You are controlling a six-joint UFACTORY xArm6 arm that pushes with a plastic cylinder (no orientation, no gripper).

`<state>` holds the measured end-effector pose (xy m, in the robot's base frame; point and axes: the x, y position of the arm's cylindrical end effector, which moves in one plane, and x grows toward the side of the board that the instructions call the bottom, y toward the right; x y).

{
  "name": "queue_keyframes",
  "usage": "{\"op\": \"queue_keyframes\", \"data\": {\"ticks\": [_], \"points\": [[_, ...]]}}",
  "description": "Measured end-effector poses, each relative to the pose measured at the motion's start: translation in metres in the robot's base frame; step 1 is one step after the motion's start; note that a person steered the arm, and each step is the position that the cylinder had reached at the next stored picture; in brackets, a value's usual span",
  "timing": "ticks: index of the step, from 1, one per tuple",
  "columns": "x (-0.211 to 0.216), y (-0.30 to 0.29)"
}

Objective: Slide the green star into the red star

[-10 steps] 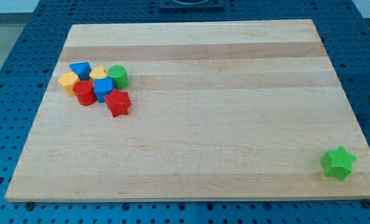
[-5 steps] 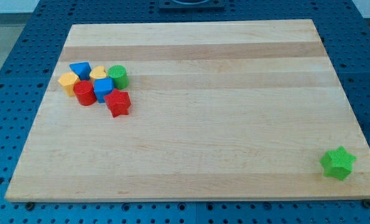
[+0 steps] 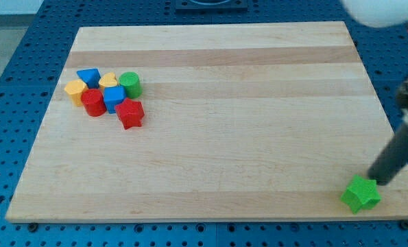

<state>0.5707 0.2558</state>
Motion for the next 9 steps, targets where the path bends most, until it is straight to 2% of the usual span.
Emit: {"op": "queue_keyframes", "data": {"ticks": [2,4,5,6,7,8,9], "points": [[0.034,0.035],[0.046,0.007],[0.045,-0.032],[0.02,-0.107],[-0.049,-0.188],[-0.071,-0.23],[-0.06,-0.129]]}}
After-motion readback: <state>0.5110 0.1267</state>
